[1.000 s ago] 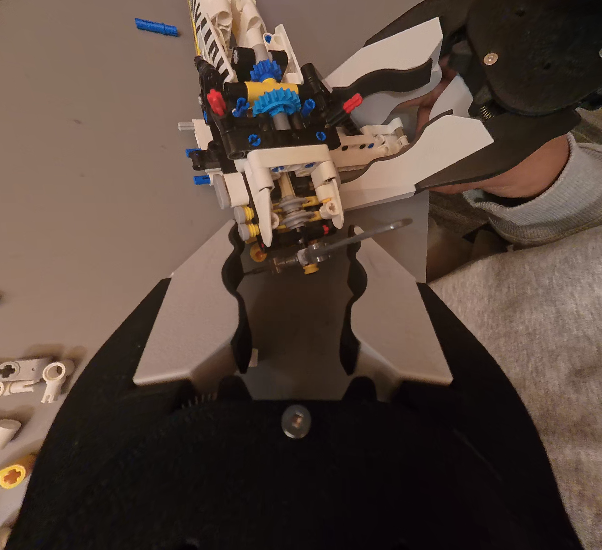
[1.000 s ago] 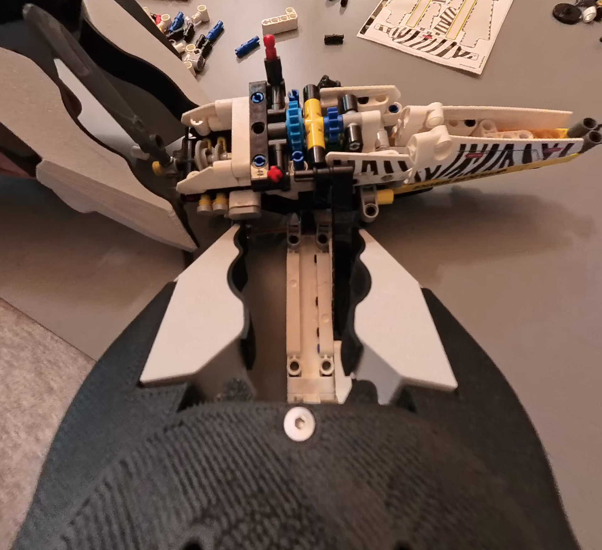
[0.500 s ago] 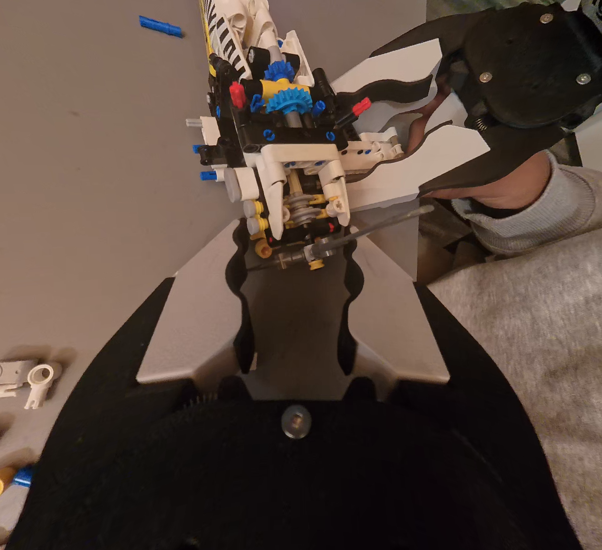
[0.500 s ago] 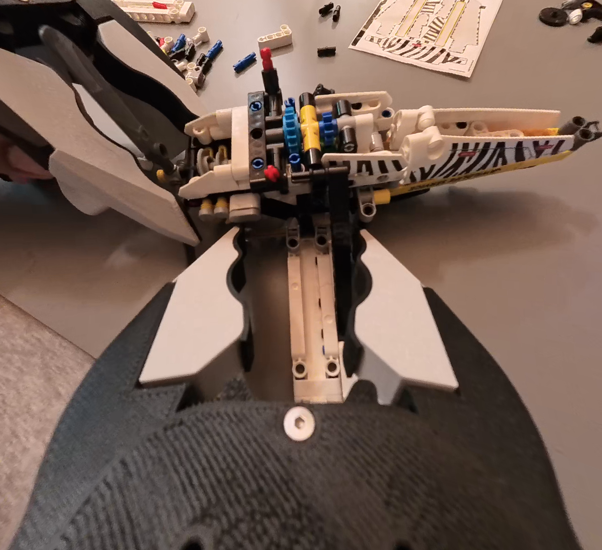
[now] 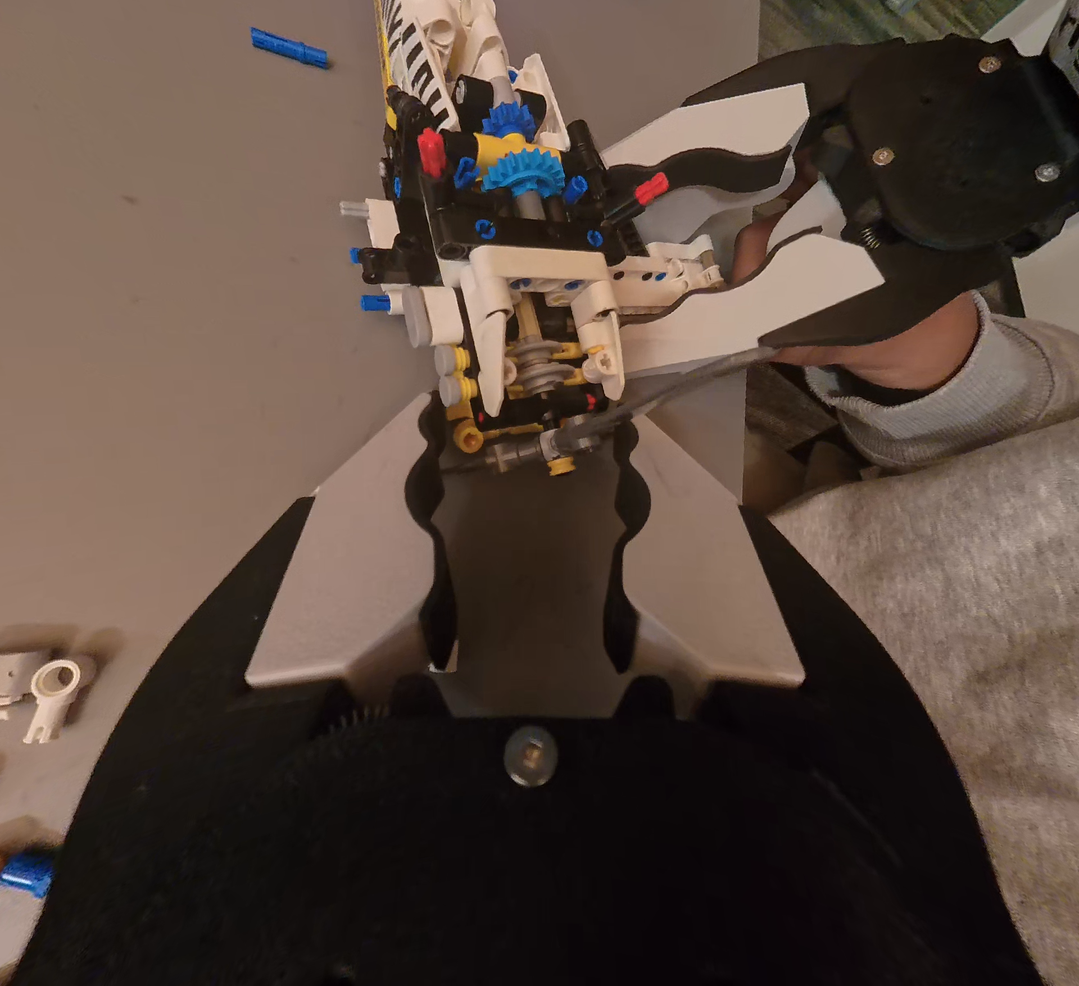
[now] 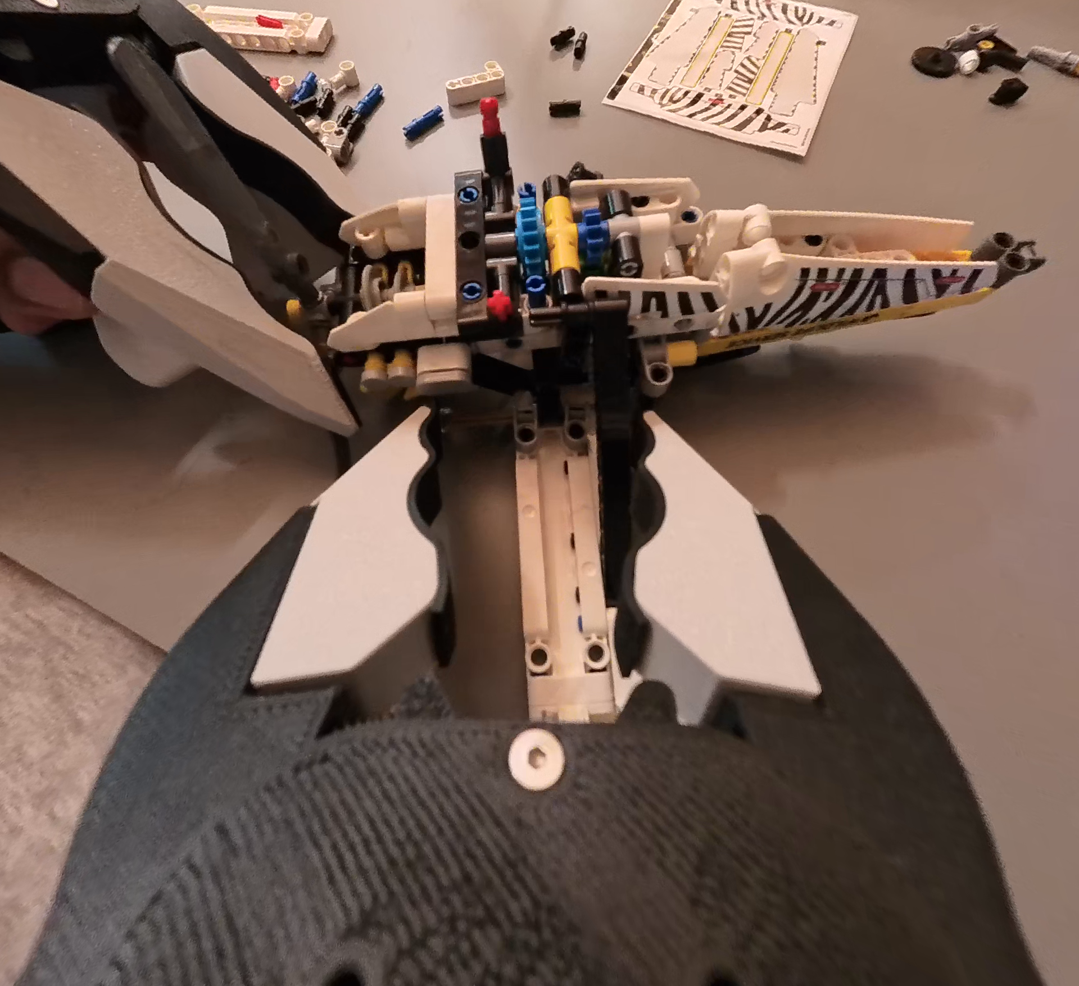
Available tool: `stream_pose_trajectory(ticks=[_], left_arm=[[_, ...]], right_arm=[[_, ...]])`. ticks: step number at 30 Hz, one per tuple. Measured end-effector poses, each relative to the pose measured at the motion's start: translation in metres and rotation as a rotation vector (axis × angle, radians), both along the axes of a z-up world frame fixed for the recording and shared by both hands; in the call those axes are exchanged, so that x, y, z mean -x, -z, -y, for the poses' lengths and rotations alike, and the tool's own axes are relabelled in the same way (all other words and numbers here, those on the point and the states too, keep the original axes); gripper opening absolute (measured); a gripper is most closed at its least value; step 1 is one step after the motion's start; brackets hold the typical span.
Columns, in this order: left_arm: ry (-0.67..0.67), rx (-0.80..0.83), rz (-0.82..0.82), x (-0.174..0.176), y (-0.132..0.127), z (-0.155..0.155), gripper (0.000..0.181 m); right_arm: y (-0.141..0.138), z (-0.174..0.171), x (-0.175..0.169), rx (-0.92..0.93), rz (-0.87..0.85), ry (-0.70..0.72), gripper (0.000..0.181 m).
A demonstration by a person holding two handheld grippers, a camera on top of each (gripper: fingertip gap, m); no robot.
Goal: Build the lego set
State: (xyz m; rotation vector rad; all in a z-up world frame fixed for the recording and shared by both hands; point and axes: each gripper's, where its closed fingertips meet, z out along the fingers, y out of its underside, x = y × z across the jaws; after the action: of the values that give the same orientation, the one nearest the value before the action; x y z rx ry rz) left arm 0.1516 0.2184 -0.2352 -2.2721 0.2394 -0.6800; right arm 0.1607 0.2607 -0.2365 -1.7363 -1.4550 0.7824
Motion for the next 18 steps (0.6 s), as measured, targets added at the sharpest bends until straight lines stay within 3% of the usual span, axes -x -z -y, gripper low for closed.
stream_pose_trajectory(ticks=[8, 18], left_arm=[[0.010, 0.000, 0.007, -0.004, 0.000, -0.001, 0.057], [0.010, 0.000, 0.000, -0.007, 0.000, -0.003, 0.056]], right_arm=[[-0.005, 0.002, -0.010, 0.146, -0.047, -0.014, 0.062], [-0.006, 0.001, -0.013, 0.041, -0.047, -0.020, 0.060]])
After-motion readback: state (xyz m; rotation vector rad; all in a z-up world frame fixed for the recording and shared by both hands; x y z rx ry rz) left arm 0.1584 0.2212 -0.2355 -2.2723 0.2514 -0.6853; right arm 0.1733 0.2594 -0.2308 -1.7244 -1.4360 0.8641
